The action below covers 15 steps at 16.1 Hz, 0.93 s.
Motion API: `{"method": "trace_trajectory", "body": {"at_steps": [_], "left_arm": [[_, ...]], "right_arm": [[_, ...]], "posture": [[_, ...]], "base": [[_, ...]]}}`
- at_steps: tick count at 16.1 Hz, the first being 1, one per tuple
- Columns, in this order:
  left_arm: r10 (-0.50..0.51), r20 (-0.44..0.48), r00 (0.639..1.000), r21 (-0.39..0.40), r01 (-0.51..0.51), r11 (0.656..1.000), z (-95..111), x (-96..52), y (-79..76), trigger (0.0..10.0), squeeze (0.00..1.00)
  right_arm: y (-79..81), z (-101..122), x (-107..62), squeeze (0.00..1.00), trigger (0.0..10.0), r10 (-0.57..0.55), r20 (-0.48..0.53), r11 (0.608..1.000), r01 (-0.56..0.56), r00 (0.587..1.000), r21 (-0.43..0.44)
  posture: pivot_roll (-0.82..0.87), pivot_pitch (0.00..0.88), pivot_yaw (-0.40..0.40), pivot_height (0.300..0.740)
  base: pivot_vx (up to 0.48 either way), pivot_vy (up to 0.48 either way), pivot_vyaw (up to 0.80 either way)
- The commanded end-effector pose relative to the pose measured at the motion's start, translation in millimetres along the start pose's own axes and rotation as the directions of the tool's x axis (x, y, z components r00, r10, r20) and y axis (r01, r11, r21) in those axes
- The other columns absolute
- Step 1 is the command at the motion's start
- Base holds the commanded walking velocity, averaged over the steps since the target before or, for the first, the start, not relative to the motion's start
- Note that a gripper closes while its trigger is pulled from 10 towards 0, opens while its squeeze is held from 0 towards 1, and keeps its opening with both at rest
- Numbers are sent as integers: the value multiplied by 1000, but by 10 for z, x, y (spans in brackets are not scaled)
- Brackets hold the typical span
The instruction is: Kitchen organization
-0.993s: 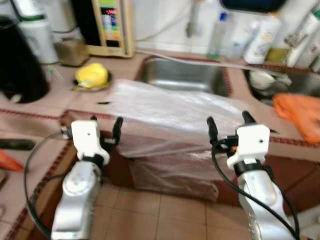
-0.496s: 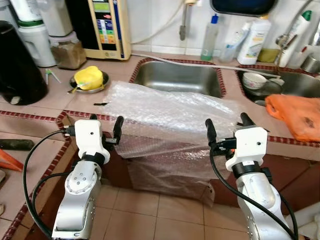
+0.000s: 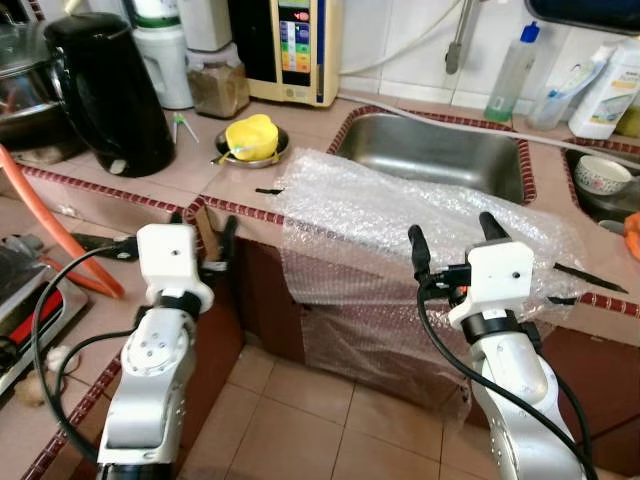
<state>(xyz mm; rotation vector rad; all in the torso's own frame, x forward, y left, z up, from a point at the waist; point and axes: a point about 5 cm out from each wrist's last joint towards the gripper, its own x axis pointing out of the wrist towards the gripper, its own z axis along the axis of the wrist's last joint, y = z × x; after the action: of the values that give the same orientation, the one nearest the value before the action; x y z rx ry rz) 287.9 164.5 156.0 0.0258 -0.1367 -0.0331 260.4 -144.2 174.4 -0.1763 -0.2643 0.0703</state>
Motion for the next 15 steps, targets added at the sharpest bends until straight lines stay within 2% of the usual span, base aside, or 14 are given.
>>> {"method": "trace_trajectory", "body": {"at_steps": [1,3,8,11,15], "left_arm": [[-11,-7,1000,-4,11,1000,-16,-2,-26,10000,0],[-60,-19,998,-36,59,998,-48,-76,-109,10000,0],[-111,1,994,-64,111,992,-19,-64,-127,10000,0],[-115,17,993,-71,116,991,6,-13,-156,10000,0],[-126,10,992,-72,127,989,-23,-38,-165,10000,0]], "right_arm": [[-38,-24,3,0,10000,-15,-7,1000,15,1000,9],[0,-15,-15,0,10000,-6,-4,1000,6,1000,13],[50,-31,-55,0,10000,0,-12,1000,1,1000,22],[34,-11,-15,0,10000,7,3,1000,-7,1000,12],[26,-38,-19,0,10000,3,-4,1000,-3,1000,13]], "posture": [[48,58,8,740],[49,65,6,740],[44,60,6,740],[40,30,-1,740],[45,20,-5,740]], "base": [[0,0,0],[0,0,0],[0,0,0],[272,0,0],[320,0,0]]}}
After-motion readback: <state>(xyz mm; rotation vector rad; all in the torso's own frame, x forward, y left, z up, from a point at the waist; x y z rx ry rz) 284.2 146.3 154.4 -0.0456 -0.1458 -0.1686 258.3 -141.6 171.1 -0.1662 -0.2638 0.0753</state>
